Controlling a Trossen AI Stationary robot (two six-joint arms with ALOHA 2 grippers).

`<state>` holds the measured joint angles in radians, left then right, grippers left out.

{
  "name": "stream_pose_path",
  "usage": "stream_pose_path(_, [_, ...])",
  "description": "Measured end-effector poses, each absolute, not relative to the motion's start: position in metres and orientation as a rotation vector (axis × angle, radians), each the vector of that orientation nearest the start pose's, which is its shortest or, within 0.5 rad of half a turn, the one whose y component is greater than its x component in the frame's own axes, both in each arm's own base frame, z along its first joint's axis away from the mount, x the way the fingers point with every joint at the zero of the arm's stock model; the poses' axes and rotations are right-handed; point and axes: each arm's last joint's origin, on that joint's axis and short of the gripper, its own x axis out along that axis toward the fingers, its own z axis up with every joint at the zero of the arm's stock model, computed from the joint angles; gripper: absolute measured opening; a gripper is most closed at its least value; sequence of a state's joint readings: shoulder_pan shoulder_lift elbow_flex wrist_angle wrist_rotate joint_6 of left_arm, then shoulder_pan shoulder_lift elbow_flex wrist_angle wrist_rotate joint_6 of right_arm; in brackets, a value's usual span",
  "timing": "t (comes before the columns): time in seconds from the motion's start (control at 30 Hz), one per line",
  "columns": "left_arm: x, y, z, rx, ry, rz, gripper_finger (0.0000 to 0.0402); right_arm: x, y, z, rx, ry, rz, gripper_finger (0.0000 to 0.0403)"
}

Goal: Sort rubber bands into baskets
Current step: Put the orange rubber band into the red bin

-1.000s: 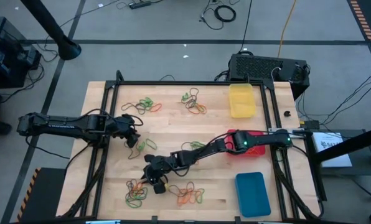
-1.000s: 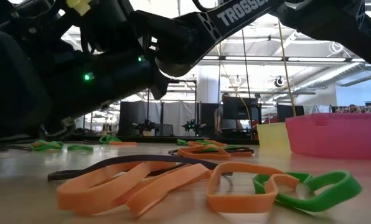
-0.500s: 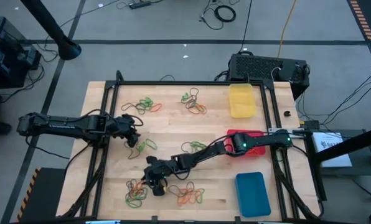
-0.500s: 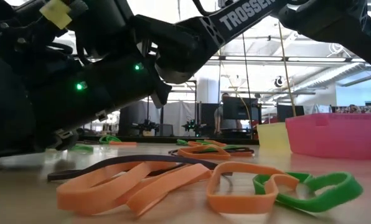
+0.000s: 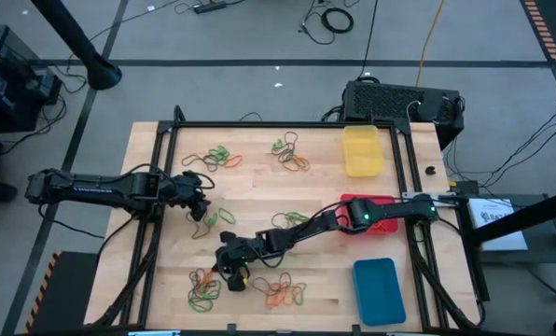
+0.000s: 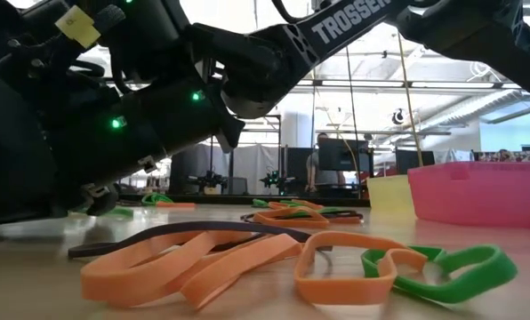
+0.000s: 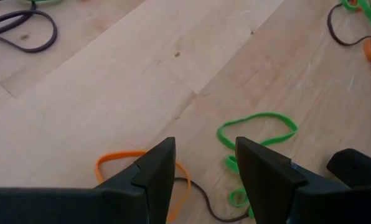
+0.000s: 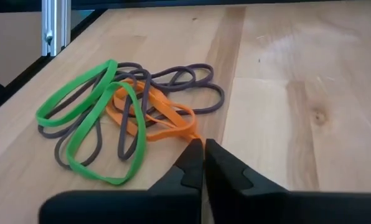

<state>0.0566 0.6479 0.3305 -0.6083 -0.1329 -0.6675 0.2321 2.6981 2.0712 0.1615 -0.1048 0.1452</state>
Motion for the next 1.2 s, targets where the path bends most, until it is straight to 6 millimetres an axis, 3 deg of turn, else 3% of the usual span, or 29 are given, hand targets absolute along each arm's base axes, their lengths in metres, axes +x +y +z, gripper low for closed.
stream_pose_path(0.13, [0.119, 0.011, 0.166, -0.583, 0.831, 0.476, 0.0175, 0.562, 0.135, 0.089, 0.11, 0.48, 0.294, 0.0003])
stream_pose_path(0.33, [0.119, 0.01, 0.166, -0.586, 0.833, 0.472, 0.0175, 0.559, 0.134, 0.138, 0.003, 0.427, 0.31, 0.0001])
stream_pose_path(0.57, [0.119, 0.01, 0.166, -0.588, 0.835, 0.464, 0.0175, 0.539, 0.125, 0.185, -0.188, 0.568, 0.203, 0.0001])
stream_pose_path(0.7, [0.119, 0.01, 0.166, -0.588, 0.834, 0.463, 0.0175, 0.521, 0.117, 0.222, -0.189, 0.639, 0.088, 0.0])
stream_pose_path(0.93, [0.12, 0.01, 0.167, -0.571, 0.824, 0.449, 0.0175, 0.471, 0.102, 0.28, -0.137, 0.846, -0.047, 0.0])
stream_pose_path(1.07, [0.12, 0.01, 0.167, -0.571, 0.817, 0.445, 0.0175, 0.427, 0.092, 0.296, -0.019, 1.116, -0.198, 0.0])
stream_pose_path(1.2, [0.121, 0.011, 0.168, -0.565, 0.812, 0.455, 0.0175, 0.386, 0.081, 0.308, -0.018, 1.384, -0.314, 0.0])
